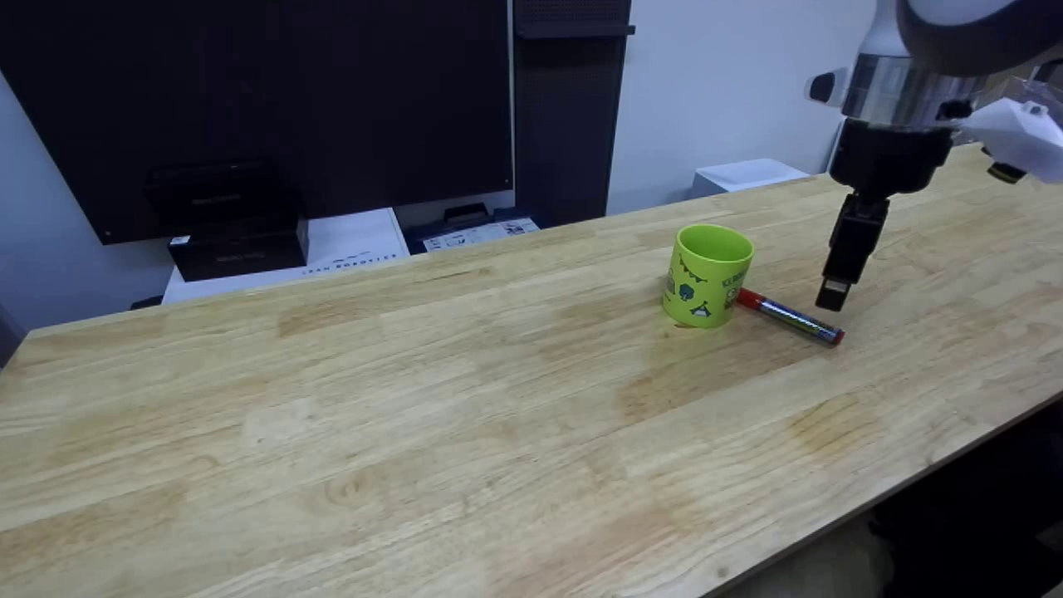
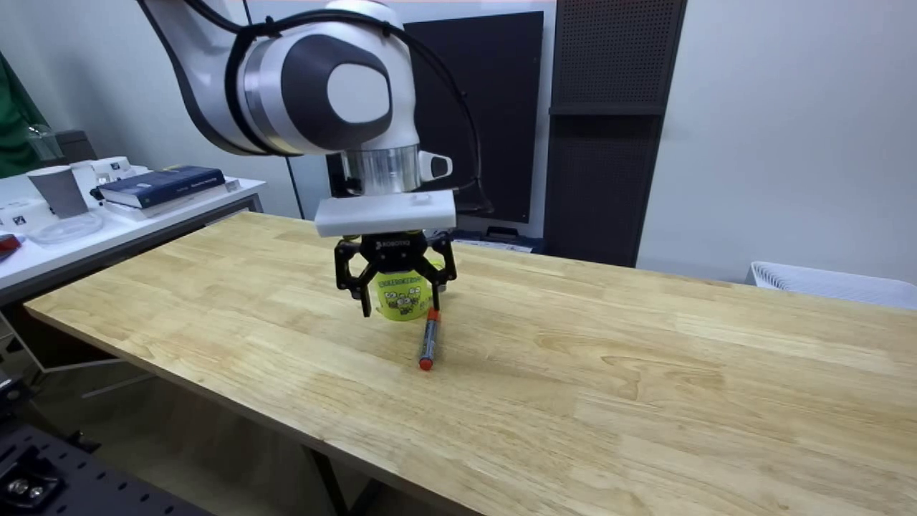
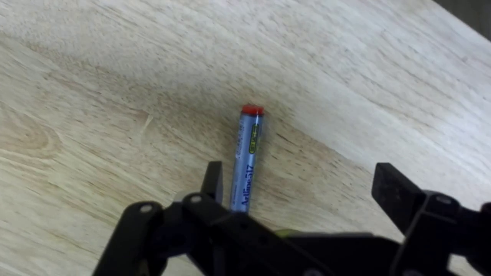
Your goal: Put the marker in the mug
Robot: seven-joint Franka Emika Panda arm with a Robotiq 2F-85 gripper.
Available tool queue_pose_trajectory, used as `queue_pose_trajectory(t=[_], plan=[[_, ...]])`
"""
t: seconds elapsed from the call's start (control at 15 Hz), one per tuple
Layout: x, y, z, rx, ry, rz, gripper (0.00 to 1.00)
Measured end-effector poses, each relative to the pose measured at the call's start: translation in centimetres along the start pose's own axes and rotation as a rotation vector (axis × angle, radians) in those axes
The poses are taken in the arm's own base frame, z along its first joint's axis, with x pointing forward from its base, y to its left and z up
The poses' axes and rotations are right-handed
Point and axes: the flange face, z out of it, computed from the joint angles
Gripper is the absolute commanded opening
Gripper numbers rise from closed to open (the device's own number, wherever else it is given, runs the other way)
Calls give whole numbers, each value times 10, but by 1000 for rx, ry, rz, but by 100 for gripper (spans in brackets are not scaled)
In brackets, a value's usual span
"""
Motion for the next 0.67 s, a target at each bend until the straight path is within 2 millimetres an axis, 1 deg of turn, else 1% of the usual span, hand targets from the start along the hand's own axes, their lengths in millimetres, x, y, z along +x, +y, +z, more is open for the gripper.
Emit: queue_pose_trajectory(t=[0.2,0.33,0.47,0.67], plan=[[11,-7,12,-2,82,106,100],[14,-6,18,-21,123,152,100],[14,-4,20,-25,130,167,100],[12,-3,21,-33,122,137,100]])
